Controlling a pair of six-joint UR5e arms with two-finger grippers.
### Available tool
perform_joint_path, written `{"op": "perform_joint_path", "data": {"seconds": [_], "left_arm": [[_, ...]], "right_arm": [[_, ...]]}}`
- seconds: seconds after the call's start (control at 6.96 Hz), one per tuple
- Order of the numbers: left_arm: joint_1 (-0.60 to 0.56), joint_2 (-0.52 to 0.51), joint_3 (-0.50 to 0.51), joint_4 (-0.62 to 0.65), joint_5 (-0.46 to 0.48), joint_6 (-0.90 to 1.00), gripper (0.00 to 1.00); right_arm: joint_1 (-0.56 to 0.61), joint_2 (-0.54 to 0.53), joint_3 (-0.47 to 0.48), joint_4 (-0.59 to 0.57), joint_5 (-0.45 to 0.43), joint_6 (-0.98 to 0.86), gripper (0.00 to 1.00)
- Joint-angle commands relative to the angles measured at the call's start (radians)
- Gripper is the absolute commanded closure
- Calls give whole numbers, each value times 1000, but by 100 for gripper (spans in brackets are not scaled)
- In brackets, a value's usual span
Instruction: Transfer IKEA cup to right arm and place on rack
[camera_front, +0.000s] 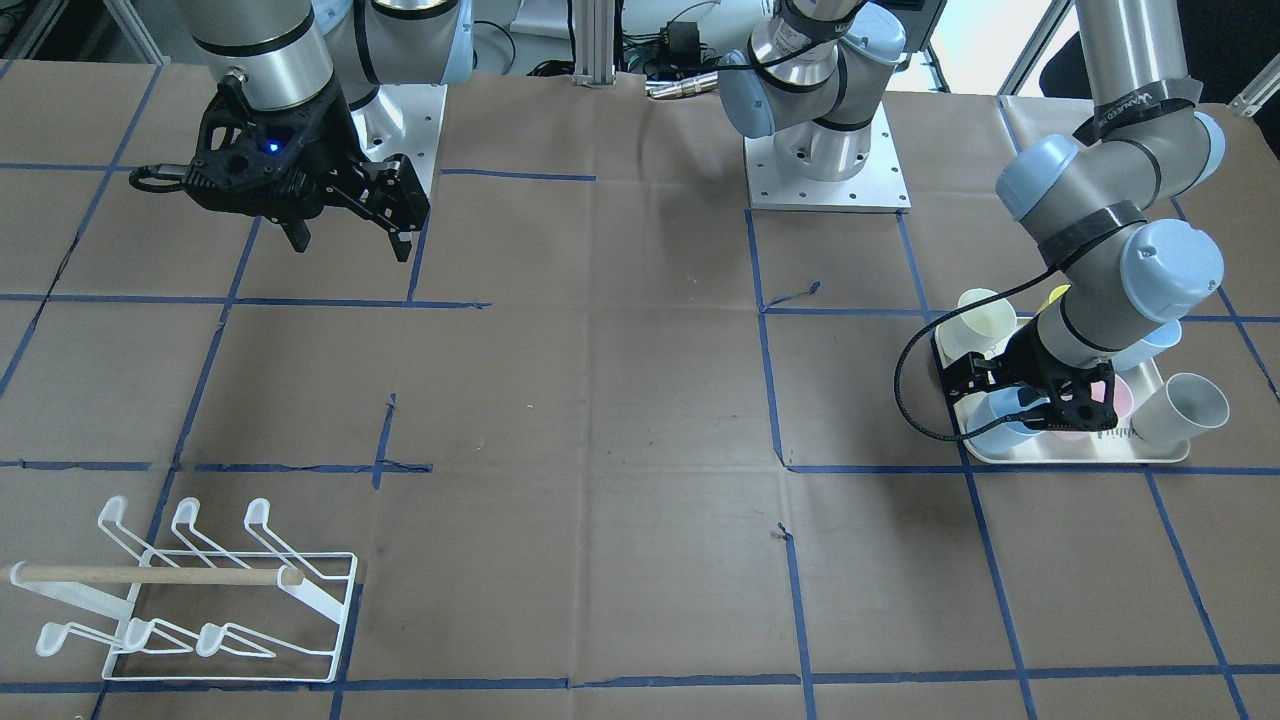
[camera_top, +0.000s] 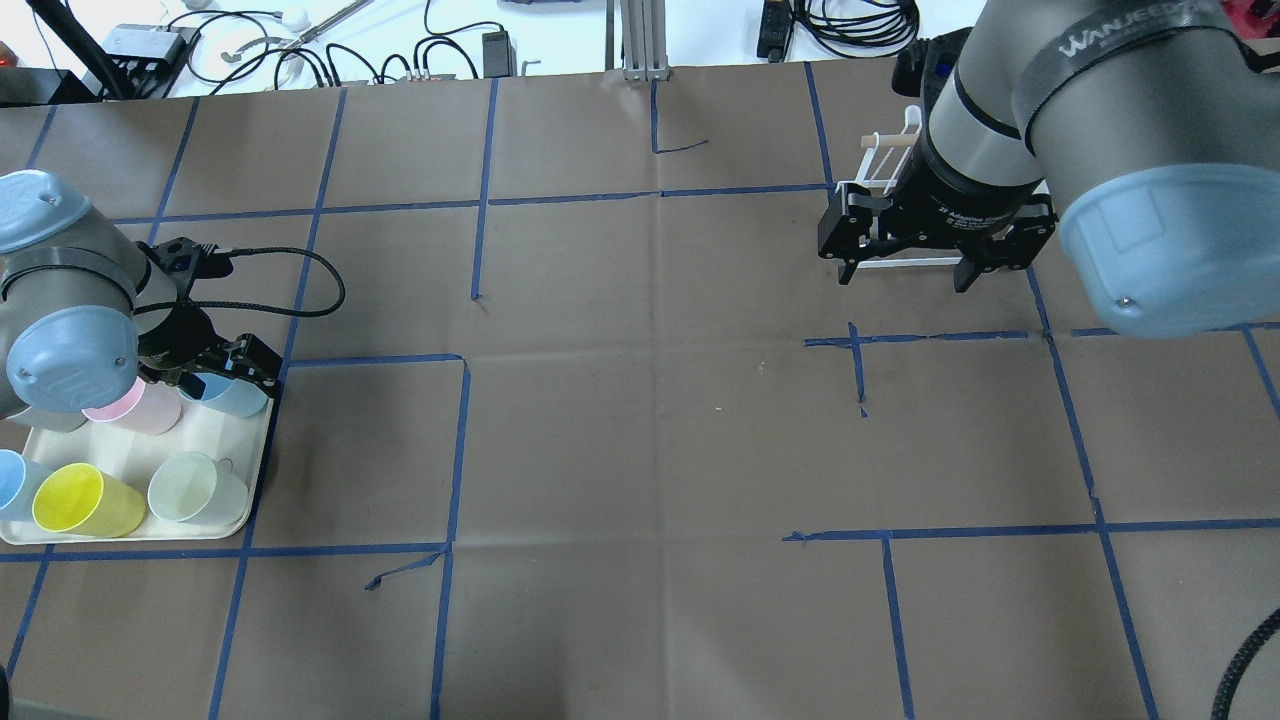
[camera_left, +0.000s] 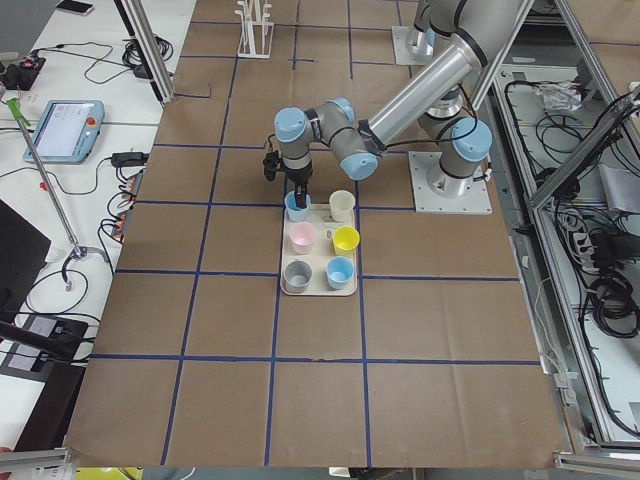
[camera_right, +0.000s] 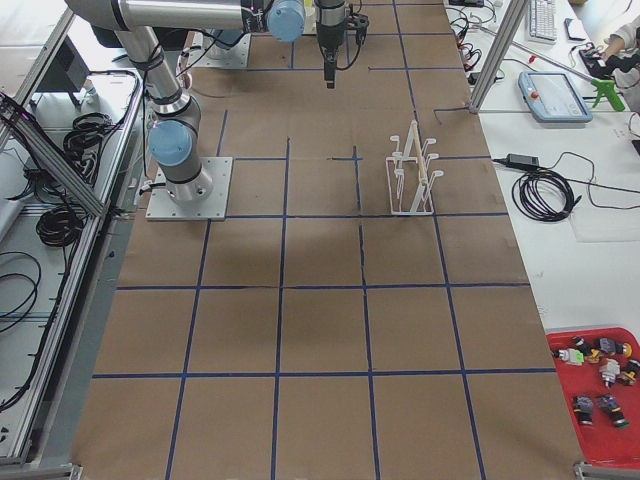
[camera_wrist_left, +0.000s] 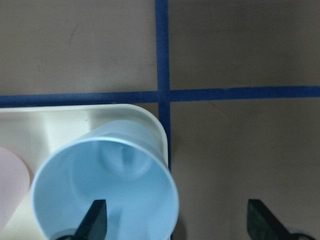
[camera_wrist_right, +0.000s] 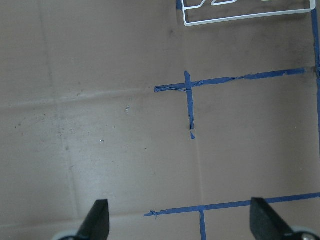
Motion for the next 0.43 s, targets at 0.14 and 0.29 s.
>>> {"op": "perform_joint_path", "data": {"seconds": [0.14,0.29], "left_arm": [[-1,-6,4,23,6,-19,16],[-1,-13,9,22,1,-21,44]], "right_arm": [[1,6,2,-4,0,0,0],[1,7,0,-4,0,0,0]]}}
